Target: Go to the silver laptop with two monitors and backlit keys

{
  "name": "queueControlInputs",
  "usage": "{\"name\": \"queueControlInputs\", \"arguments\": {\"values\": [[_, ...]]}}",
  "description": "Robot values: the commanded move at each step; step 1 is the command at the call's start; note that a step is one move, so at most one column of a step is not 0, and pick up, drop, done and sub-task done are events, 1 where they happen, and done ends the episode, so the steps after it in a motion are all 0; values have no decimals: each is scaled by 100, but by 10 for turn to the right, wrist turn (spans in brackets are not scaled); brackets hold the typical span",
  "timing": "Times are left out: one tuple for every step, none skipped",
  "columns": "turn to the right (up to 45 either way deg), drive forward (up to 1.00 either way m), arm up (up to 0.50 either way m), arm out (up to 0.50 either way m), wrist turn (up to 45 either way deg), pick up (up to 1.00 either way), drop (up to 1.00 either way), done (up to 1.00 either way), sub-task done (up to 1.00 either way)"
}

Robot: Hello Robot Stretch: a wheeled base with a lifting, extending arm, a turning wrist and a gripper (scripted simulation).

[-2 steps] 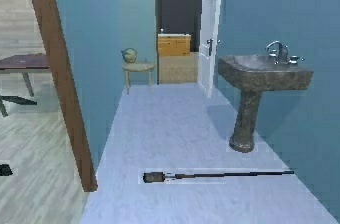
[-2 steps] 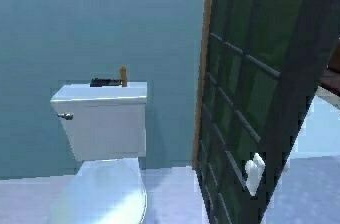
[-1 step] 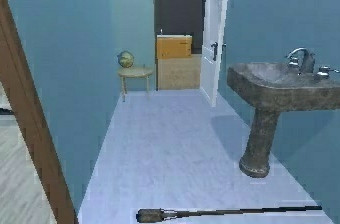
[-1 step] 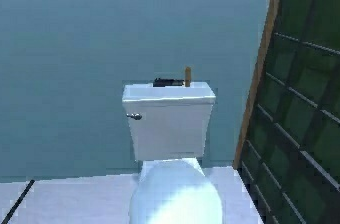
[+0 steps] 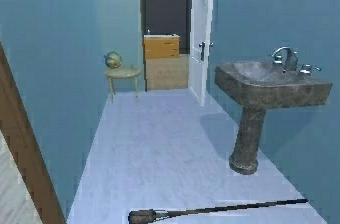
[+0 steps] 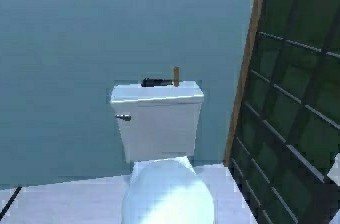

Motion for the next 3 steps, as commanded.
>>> {"name": "queueControlInputs", "arguments": {"values": [[0,100,0,0,0,0,0,0,0],[0,95,0,0,0,0,0,0,0],[0,100,0,0,0,0,0,0,0]]}}
